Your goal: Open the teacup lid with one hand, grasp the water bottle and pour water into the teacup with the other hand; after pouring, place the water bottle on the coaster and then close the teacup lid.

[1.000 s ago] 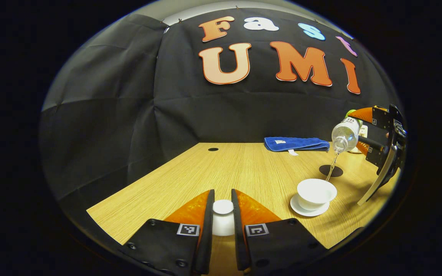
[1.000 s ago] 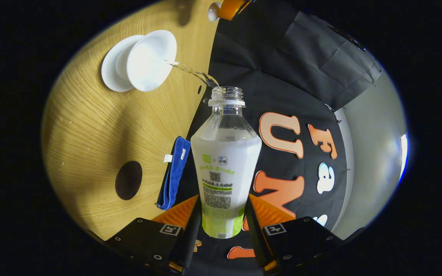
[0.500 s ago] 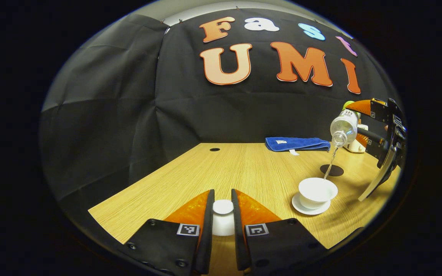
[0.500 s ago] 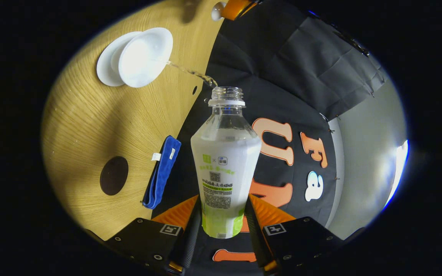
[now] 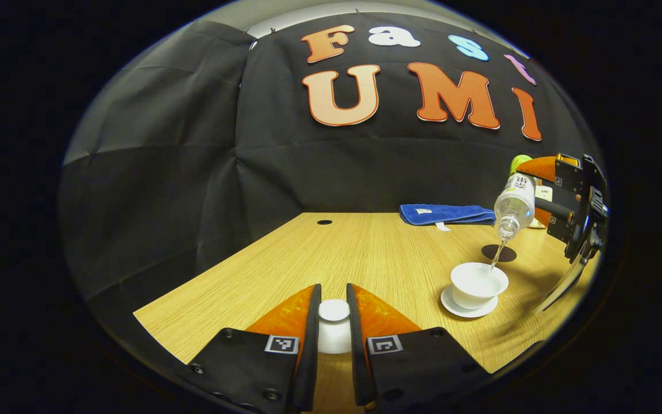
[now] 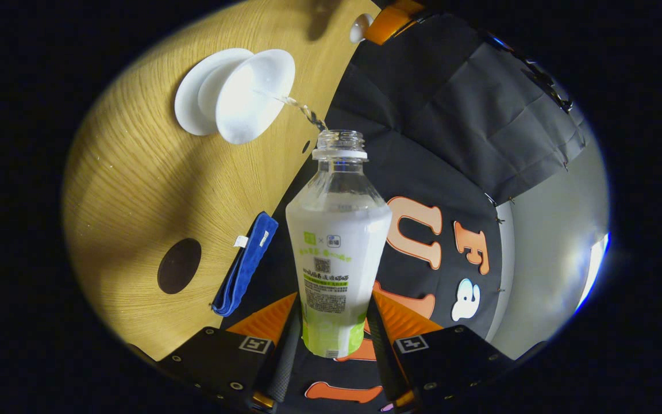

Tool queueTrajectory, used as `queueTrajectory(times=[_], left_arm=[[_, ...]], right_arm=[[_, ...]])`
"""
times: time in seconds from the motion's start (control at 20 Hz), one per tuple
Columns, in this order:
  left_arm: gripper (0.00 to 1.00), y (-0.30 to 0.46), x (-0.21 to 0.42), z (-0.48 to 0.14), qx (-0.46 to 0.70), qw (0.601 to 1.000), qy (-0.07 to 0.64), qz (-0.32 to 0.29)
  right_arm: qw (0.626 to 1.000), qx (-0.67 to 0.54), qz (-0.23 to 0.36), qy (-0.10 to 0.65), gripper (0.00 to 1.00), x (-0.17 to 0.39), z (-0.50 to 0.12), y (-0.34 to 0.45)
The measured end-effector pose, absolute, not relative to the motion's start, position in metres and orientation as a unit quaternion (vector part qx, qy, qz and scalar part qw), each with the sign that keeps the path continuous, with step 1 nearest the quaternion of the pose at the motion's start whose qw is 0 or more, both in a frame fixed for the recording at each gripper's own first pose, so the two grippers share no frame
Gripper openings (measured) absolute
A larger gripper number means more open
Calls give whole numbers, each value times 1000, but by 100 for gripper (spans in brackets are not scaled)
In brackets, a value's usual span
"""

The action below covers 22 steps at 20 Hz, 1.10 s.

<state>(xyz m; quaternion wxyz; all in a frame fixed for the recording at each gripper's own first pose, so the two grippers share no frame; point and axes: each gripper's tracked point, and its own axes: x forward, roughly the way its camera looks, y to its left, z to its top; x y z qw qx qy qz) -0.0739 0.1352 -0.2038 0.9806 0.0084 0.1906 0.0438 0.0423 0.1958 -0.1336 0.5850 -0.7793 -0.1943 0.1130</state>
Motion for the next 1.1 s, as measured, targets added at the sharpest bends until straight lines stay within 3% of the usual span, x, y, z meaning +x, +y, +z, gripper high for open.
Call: queueTrajectory(times=[0.3, 1.1], left_arm=[[29, 139, -76, -201, 9, 982, 184, 49], [30, 136, -79, -193, 11, 984, 171, 44]], right_arm=[[543, -800, 83, -240, 63, 50, -118, 201], [496, -818, 73, -281, 63, 48, -83, 212]])
